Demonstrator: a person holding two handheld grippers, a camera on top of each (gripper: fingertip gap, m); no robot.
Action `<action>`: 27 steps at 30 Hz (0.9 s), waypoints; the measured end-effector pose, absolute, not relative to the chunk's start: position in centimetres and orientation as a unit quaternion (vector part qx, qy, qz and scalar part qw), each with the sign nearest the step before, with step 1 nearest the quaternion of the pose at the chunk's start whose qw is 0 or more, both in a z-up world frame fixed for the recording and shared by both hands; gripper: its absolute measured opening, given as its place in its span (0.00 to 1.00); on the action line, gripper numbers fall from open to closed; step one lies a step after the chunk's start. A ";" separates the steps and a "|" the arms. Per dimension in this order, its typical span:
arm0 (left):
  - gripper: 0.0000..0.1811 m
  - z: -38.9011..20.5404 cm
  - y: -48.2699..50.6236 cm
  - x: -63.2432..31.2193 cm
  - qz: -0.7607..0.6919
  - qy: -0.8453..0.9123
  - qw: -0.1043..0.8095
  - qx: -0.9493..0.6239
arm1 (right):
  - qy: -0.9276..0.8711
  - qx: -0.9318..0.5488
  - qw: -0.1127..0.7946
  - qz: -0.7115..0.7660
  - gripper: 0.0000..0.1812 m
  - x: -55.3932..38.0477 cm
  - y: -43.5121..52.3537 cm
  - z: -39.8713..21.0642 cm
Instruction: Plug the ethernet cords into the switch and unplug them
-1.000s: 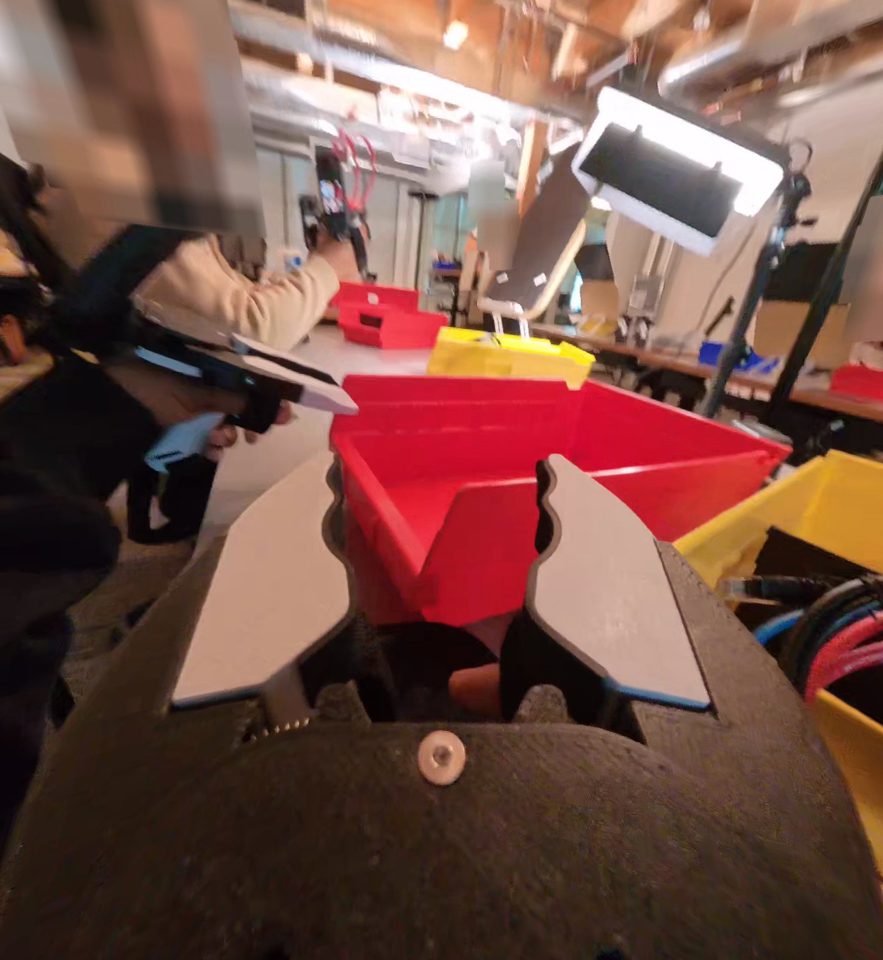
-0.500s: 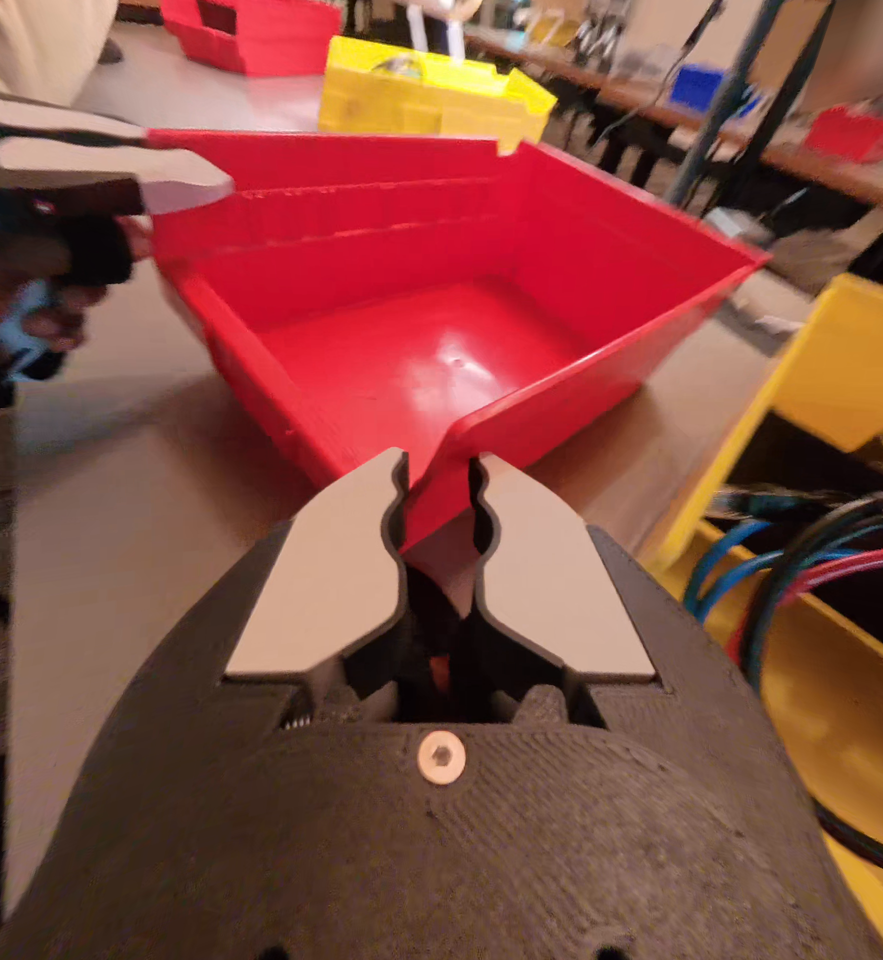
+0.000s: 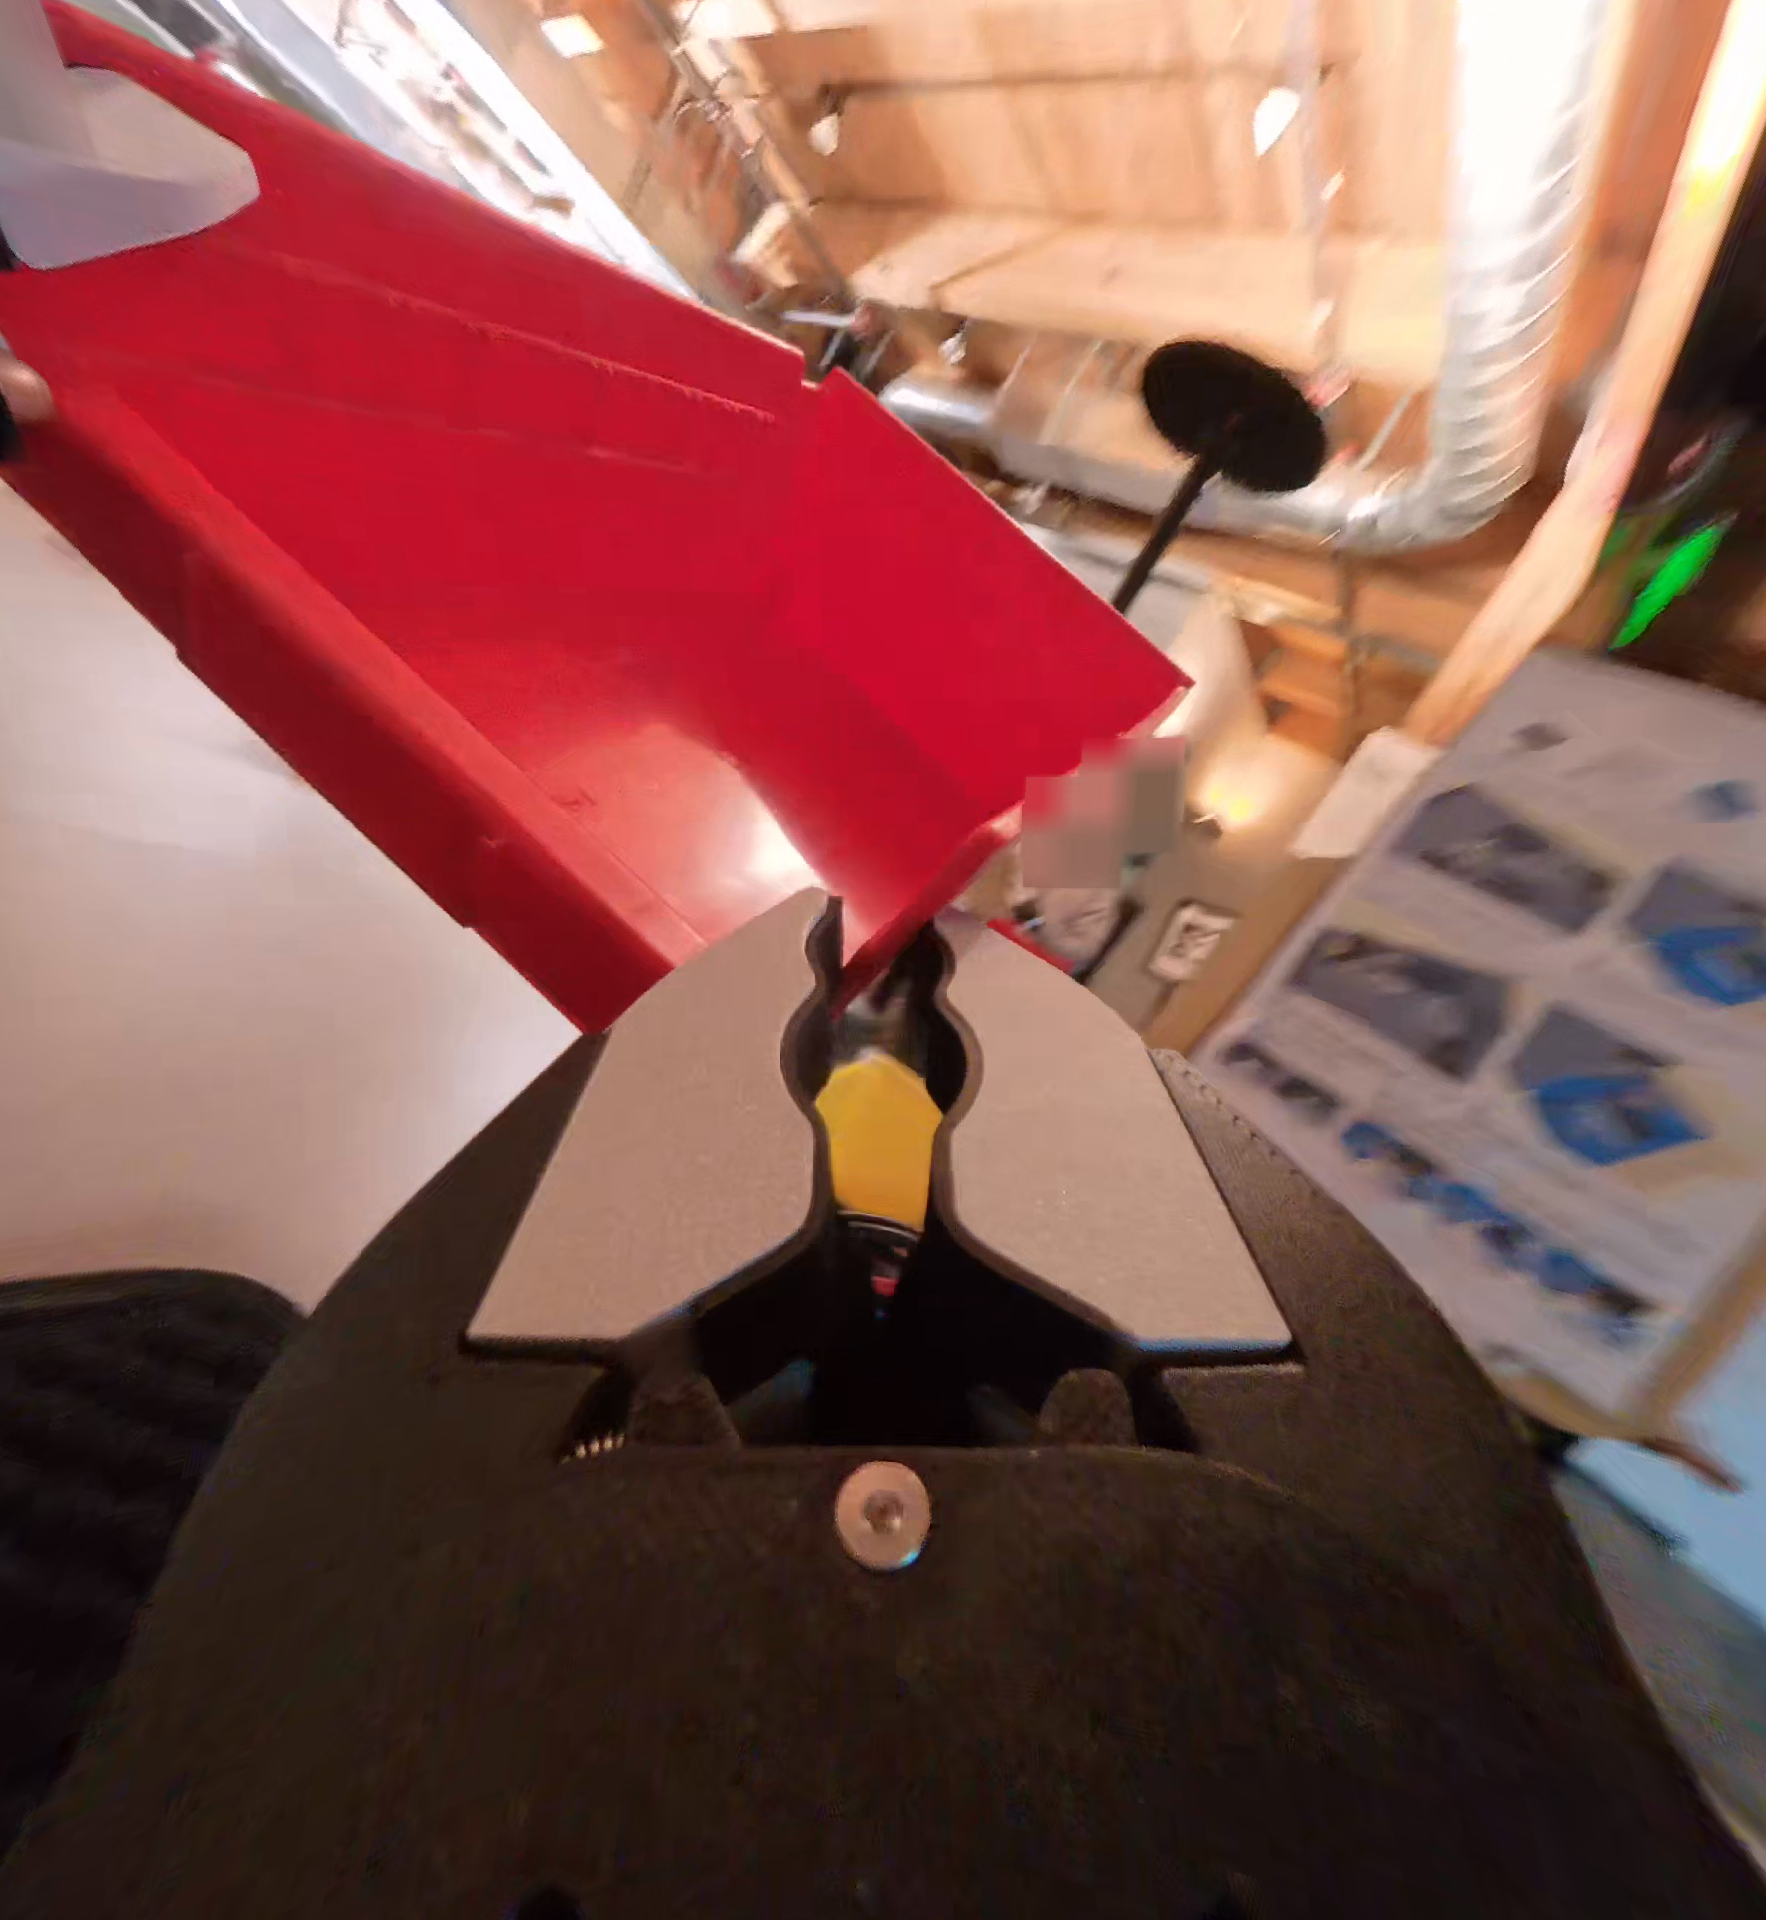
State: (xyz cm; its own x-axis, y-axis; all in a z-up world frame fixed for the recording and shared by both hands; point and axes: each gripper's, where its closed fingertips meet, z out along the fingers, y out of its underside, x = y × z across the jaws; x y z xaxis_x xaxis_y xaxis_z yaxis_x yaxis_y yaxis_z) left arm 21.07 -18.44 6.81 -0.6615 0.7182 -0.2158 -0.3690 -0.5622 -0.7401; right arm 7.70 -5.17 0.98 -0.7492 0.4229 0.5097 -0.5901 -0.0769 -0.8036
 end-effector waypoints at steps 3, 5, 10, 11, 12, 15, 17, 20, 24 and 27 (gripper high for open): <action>0.01 7.6 -13.9 19.0 0.855 -0.266 0.376 -0.236 | -0.547 0.084 0.431 0.713 0.07 6.5 0.5 2.2; 0.02 7.9 -10.6 17.0 0.840 -0.233 0.422 -0.251 | -0.538 0.084 0.474 0.692 0.07 5.3 4.3 2.2; 0.04 8.2 -2.1 9.8 0.750 -0.195 0.537 -0.332 | -0.544 0.014 0.514 0.663 0.07 0.9 13.8 1.3; 0.05 8.1 -0.4 8.2 0.732 -0.193 0.552 -0.350 | -0.549 0.000 0.520 0.654 0.07 -0.2 15.5 0.7; 0.05 8.0 1.2 6.5 0.714 -0.192 0.564 -0.368 | -0.554 -0.014 0.527 0.644 0.08 -1.2 17.2 0.1; 0.05 6.6 5.3 1.2 0.675 -0.197 0.578 -0.413 | -0.571 -0.051 0.545 0.612 0.08 -4.1 21.9 -1.9; 0.04 5.0 7.8 -1.9 0.649 -0.214 0.583 -0.440 | -0.582 -0.073 0.550 0.594 0.08 -5.7 24.8 -3.1; 0.04 1.5 10.6 -5.8 0.601 -0.266 0.592 -0.467 | -0.585 -0.105 0.565 0.573 0.08 -7.7 28.6 -4.4; 0.05 -3.8 13.0 -9.3 0.522 -0.344 0.592 -0.508 | -0.609 -0.142 0.561 0.542 0.07 -10.0 31.6 -6.7; 0.05 -5.8 13.7 -10.1 0.510 -0.345 0.591 -0.521 | -0.619 -0.151 0.555 0.534 0.06 -10.9 32.4 -7.8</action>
State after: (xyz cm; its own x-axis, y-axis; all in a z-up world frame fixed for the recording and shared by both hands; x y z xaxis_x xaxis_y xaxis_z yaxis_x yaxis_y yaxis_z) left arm -10.08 13.70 -5.78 0.2420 0.9624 -0.1233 -0.2438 -0.0626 -0.9678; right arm -10.89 32.36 -7.78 -0.3386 0.7804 0.5257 -0.4058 0.3830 -0.8299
